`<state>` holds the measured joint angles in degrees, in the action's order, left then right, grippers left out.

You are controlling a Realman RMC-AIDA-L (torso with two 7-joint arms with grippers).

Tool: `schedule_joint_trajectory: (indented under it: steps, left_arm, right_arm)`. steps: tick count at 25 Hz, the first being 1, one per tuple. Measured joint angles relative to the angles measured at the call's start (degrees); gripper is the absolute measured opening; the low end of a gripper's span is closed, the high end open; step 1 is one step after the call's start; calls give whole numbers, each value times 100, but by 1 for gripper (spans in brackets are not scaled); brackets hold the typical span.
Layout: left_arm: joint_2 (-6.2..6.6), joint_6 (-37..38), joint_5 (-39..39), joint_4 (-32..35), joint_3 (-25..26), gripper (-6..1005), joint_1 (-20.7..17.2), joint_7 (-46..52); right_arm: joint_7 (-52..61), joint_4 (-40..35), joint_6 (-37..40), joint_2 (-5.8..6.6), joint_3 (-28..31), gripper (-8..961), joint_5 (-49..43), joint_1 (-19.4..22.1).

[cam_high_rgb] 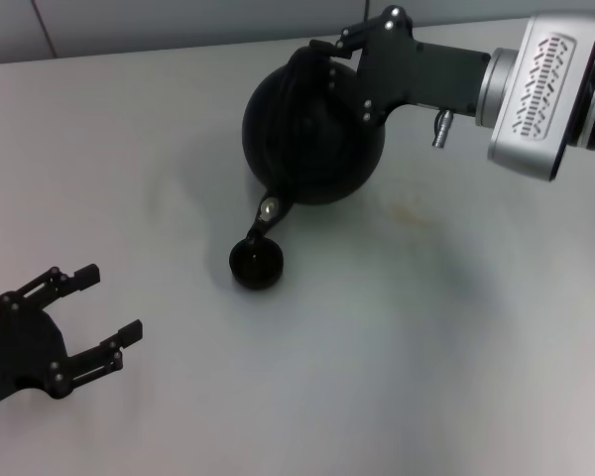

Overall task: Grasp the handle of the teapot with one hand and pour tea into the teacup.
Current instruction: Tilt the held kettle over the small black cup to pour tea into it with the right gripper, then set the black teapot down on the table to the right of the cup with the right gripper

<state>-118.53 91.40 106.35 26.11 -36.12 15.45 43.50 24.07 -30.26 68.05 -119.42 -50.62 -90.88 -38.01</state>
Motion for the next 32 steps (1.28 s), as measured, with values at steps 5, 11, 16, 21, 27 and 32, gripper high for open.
schedule_joint_trajectory:
  steps: [5, 11, 16, 21, 27, 32]
  left_arm:
    - [0, 2, -25, -1, 0, 798, -19, -6]
    - [-2, 29, -27, 0, -11, 797, -37, -11]
    - [-2, 43, -27, -1, -31, 797, -49, -33]
    - [4, 54, -26, -1, -44, 797, -46, -48]
    - [18, 59, -4, 0, -44, 797, -22, -36]
    - [24, 67, 6, 20, -45, 796, -18, -30]
  right_arm:
    - [1019, -44, -142, 33, 5, 69, -123, 22]
    - [2948, -269, -474, 61, 96, 71, -373, 197]
    - [3331, -316, -403, 46, 445, 70, -298, 398]
    - [3401, -281, -349, 32, 582, 70, 139, 684]
    - [3428, -271, -351, 10, 587, 70, 214, 950]
    - [3441, -308, -326, 8, 595, 71, 347, 1173]
